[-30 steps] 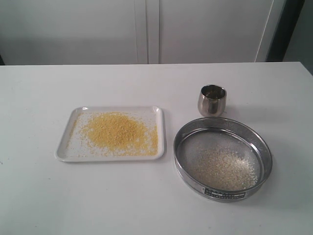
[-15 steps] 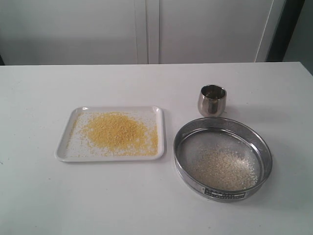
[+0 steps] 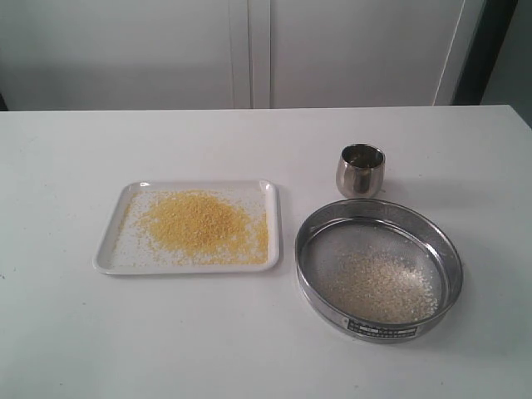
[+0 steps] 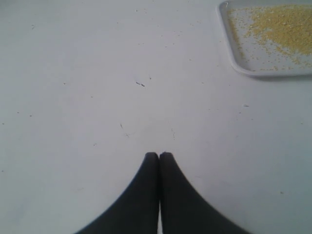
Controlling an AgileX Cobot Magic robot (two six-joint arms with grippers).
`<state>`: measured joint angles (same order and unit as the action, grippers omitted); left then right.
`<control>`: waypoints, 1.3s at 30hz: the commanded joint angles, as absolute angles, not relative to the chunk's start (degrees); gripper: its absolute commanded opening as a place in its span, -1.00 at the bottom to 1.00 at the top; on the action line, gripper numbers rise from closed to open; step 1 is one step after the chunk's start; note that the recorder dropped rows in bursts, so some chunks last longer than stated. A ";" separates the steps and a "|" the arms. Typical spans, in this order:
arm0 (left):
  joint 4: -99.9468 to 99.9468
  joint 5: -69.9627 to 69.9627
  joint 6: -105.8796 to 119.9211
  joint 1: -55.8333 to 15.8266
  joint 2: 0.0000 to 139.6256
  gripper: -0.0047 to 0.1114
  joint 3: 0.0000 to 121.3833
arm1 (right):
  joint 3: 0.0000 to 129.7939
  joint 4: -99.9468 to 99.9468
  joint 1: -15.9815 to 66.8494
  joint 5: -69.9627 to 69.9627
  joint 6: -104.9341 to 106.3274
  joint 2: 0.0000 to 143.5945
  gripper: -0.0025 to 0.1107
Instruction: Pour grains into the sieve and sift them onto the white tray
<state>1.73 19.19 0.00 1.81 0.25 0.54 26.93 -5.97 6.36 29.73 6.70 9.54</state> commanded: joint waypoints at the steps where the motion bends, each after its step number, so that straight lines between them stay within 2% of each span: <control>1: 2.07 19.66 0.00 1.54 0.00 -0.92 0.00 | 24.00 -5.54 6.22 29.30 6.63 6.32 -0.96; 14: 2.07 19.66 0.00 1.54 0.00 -0.92 0.00 | 16.56 -5.54 6.22 29.52 6.63 0.00 -0.96; 39: 2.07 19.66 0.00 1.54 0.00 -0.92 0.00 | 4.17 -5.77 6.22 23.62 5.30 0.00 -0.96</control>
